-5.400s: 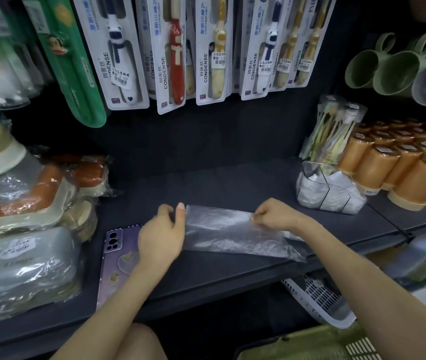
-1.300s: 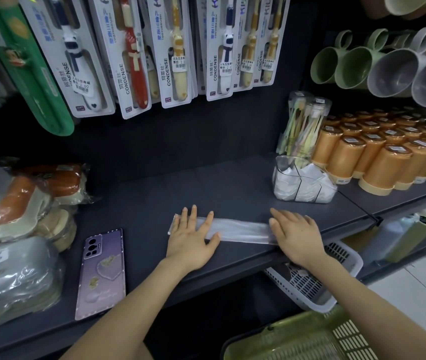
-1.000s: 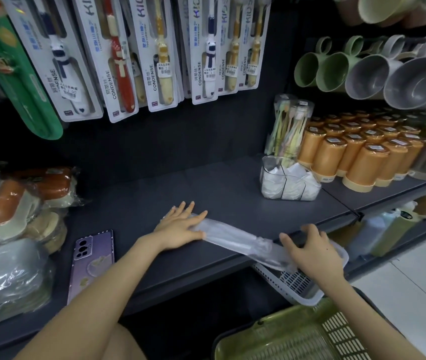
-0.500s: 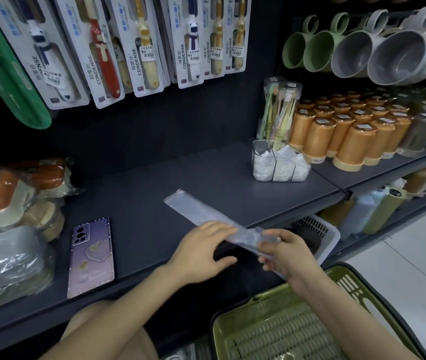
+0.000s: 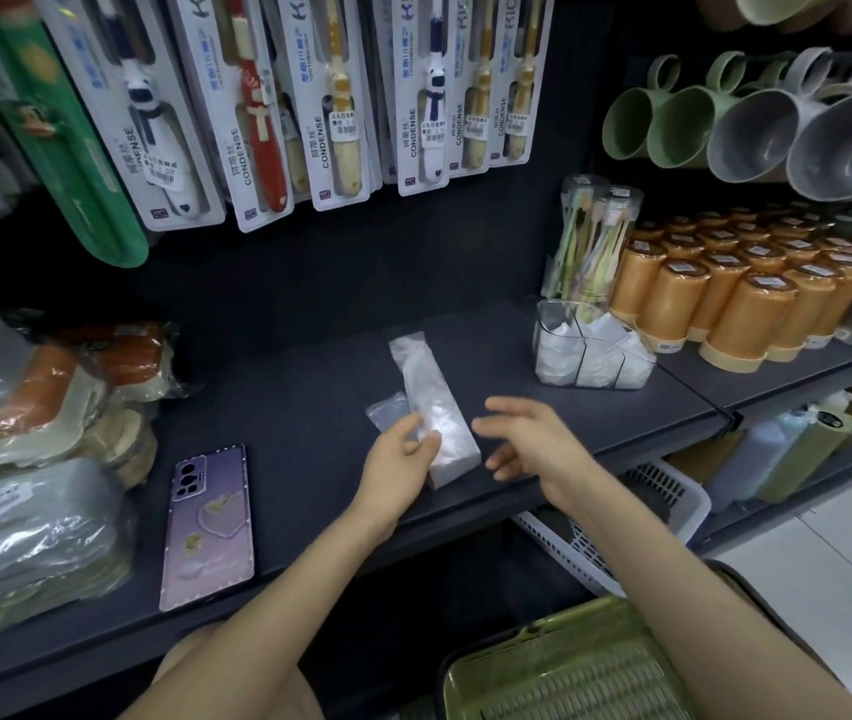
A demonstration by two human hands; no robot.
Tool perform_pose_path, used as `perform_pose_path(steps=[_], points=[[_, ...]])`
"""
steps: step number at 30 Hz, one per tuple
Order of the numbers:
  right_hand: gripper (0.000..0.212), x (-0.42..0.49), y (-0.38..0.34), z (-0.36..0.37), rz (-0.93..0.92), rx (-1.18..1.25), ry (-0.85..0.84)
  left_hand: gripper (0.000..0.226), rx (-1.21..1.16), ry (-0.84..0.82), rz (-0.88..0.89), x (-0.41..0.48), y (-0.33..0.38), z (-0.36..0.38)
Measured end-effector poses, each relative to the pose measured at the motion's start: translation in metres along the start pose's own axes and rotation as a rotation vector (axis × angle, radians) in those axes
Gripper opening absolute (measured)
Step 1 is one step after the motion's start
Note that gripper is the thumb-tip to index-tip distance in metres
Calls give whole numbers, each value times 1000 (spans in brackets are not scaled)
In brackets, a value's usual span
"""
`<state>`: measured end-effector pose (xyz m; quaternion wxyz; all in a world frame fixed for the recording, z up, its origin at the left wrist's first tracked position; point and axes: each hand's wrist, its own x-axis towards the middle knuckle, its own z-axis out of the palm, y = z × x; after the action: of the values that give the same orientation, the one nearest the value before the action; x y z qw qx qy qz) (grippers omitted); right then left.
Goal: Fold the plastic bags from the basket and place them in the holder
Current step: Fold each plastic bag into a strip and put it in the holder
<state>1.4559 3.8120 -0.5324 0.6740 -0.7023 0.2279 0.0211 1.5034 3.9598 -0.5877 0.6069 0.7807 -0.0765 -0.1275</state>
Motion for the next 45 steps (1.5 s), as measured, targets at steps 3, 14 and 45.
perform_pose_path(steps=[3, 14, 45], points=[[42, 10, 15, 14, -37, -124, -8, 38, -98, -77, -14, 0, 1, -4], [12, 21, 34, 19, -142, -366, 5, 30, -298, -112, -190, 0, 8, -21], [50, 28, 87, 29, -752, -1108, 284, 50, 1198, -92, 214, 7, -23, 13]])
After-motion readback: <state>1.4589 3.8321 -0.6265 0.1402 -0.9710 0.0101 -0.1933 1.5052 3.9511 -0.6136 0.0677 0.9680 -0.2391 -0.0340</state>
